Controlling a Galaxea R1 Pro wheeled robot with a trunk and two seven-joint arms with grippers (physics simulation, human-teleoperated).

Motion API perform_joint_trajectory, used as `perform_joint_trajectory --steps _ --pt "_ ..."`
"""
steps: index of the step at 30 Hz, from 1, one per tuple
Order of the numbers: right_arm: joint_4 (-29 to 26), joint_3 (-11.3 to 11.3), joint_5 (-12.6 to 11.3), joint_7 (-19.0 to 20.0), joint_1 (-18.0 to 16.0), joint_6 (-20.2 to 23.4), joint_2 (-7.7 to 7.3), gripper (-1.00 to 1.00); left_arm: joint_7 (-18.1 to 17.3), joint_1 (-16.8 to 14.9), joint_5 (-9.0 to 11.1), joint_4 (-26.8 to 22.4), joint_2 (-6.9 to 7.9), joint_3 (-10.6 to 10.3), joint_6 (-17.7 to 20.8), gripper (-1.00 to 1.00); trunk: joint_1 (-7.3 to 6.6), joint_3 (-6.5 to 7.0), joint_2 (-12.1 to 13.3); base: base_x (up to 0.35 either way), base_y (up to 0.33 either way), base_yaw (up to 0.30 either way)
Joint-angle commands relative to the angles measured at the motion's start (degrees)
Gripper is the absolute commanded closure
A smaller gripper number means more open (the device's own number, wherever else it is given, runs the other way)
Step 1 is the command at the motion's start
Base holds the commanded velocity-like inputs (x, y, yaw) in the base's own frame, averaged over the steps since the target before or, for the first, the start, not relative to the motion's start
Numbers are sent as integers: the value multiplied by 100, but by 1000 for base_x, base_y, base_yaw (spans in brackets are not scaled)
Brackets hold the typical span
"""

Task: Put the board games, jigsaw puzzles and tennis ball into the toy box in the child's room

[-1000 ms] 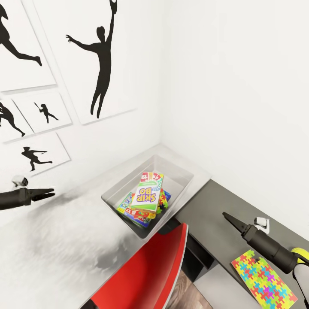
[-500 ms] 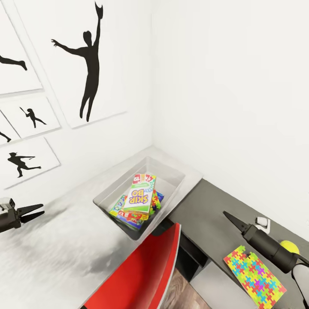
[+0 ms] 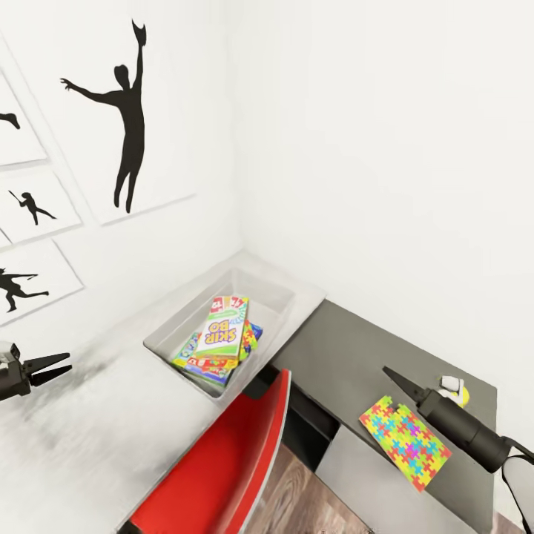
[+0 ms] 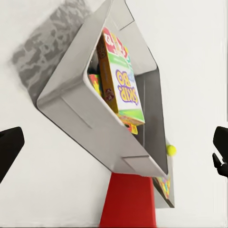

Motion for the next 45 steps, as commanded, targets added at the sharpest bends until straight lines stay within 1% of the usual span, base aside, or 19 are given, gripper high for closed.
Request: perform_joint_trajectory --steps 1,6,11,18,28,38,45 --pt "0 -2 -22 1 -5 37 0 -100 -29 -3 -54 -1 0 43 59 -100 0 -3 -10 -310 0 -189" --pt "0 -1 -14 1 -5 33 0 -100 -29 -3 -55 0 4 45 61 -100 0 33 -10 -304 0 -189" --pt "5 -1 -13 1 -5 30 0 -100 -29 -3 -55 0 11 48 64 -100 0 69 -10 -123 0 -189" --pt "9 -1 -13 1 -5 29 0 -100 -29 -3 -54 -9 110 50 69 -100 0 114 -10 -20 0 -164" --pt "9 3 -10 -7 -5 29 0 -100 -29 -3 -63 -26 180 50 96 -100 0 124 -10 -2 0 -26" --pt "9 0 -4 -8 -5 21 25 -100 -29 -3 -77 -27 180 50 168 -100 0 124 -10 0 0 -1" --pt "9 -8 -4 -1 -5 28 26 -100 -29 -3 -86 -27 170 7 174 -100 0 124 -10 0 0 0"
